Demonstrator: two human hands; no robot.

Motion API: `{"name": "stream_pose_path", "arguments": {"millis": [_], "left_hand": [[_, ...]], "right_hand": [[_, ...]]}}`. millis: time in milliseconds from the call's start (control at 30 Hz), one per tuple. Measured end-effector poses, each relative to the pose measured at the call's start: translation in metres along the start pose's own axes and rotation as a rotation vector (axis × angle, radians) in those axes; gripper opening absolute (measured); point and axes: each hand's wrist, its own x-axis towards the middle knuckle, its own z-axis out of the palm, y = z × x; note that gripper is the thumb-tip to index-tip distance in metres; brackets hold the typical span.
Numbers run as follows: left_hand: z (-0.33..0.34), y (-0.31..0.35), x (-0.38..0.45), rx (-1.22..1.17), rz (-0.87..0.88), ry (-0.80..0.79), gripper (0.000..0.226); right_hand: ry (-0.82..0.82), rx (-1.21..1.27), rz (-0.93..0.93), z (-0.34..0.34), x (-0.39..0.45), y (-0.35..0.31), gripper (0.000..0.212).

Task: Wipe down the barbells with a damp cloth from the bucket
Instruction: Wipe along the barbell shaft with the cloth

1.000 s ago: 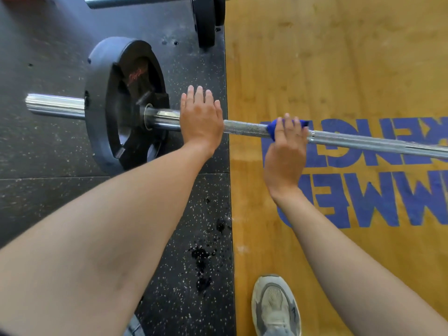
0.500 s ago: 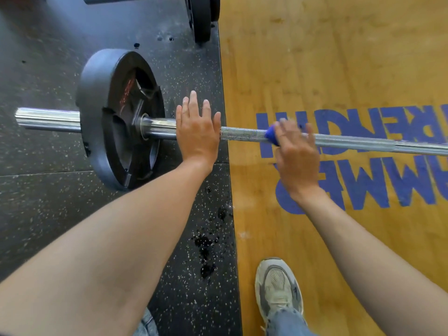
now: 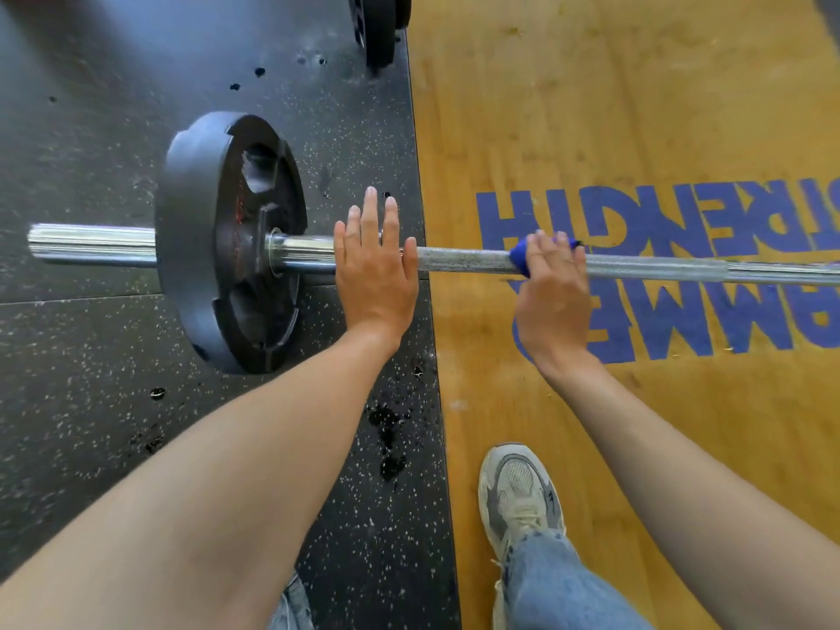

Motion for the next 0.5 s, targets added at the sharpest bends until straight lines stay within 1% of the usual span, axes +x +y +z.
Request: {"name": "stream_pose_path", "arguments": {"millis": [67, 100, 133, 167, 233, 267, 300, 367, 400, 433, 500], "left_hand": [[-0.006, -0.001, -0.009, -0.011, -0.025, -0.001, 0.057], [-0.009, -0.001, -0.014, -0.013, -0.043, 0.012, 0.059], [-0.013, 0.000, -0.018, -0.011, -0.037, 0.028, 0.061], [-0.017, 0.004, -0.022, -0.015, 0.015, 0.036, 0.062], [-0.022, 0.018, -0.027, -0.032, 0.219, 0.020, 0.061], [-0.022, 0.028, -0.025, -0.068, 0.290, -0.010, 0.060], [-0.022, 0.039, -0.018, -0.126, 0.299, -0.059, 0.058], [-0.018, 0.055, 0.000, -0.209, 0.194, -0.203, 0.055], [-0.013, 0.059, 0.007, -0.210, 0.138, -0.278, 0.055], [-0.009, 0.061, 0.014, -0.189, 0.103, -0.342, 0.056], [-0.003, 0.060, 0.018, -0.108, 0.082, -0.439, 0.062]], "right_hand": [[-0.083, 0.011, -0.258, -0.001, -0.010, -0.007, 0.055], [-0.102, -0.012, -0.324, -0.004, -0.011, -0.002, 0.058], [-0.097, -0.023, -0.298, -0.007, -0.011, 0.007, 0.058], [-0.078, -0.018, -0.192, -0.011, -0.011, 0.017, 0.057], [-0.059, -0.011, 0.033, -0.016, -0.016, 0.024, 0.055], [-0.063, -0.009, 0.063, -0.017, -0.019, 0.018, 0.055], [-0.074, 0.003, 0.024, -0.017, -0.023, 0.011, 0.055], [-0.120, 0.033, -0.152, -0.014, -0.029, 0.000, 0.059], [-0.148, 0.039, -0.216, -0.016, -0.031, -0.001, 0.062], [-0.165, 0.030, -0.236, -0.019, -0.030, 0.001, 0.063], [-0.164, -0.012, -0.162, -0.027, -0.026, 0.014, 0.062]]}}
